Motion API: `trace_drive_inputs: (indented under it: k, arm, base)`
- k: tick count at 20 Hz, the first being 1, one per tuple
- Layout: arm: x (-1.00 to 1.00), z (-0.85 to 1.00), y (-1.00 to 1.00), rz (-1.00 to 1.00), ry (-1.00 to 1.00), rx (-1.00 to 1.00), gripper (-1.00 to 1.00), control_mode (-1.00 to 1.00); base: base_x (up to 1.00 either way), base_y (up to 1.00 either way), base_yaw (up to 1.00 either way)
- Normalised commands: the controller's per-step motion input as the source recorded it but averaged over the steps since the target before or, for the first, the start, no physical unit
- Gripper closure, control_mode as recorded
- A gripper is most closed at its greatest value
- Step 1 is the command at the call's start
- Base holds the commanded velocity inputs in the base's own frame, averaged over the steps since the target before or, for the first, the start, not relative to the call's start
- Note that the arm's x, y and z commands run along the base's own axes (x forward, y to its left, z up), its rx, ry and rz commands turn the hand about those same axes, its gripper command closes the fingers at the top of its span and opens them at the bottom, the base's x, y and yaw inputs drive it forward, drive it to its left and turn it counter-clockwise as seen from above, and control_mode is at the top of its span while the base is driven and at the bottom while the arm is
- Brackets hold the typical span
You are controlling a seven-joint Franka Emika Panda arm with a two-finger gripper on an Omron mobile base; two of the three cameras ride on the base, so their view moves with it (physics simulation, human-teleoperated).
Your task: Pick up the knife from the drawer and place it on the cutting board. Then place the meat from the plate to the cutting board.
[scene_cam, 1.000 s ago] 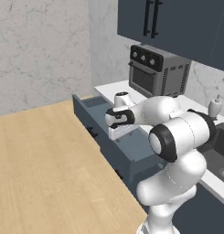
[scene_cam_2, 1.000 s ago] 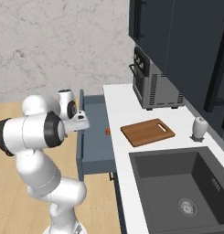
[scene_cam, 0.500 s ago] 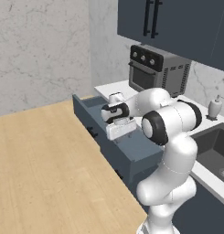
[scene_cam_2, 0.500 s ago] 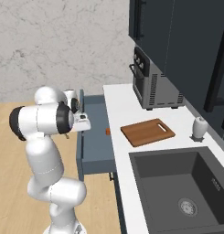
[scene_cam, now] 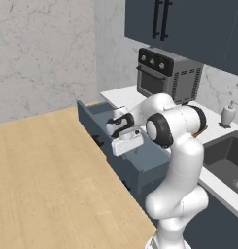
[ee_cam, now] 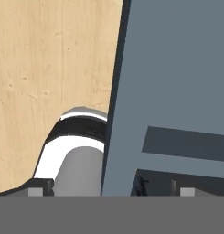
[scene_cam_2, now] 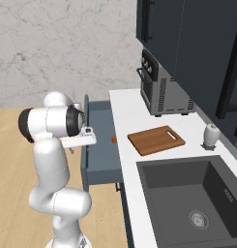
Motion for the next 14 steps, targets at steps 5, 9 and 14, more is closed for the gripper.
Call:
trace_drive_inputs:
  k: [5, 9, 14]
  arm:
    - [0.0, -0.44, 0.0, 0.0, 0.04, -0.01, -1.0, -1.0]
    - [0.0, -0.42, 0.0, 0.0, 0.01, -0.03, -1.0, -1.0]
    - [0.0, -0.38, 0.0, 0.0, 0.01, -0.02, -1.0, -1.0]
  base:
    - [0.0, 0.0, 0.0]
    - [0.0, 0.0, 0.0]
    - [0.0, 0.0, 0.0]
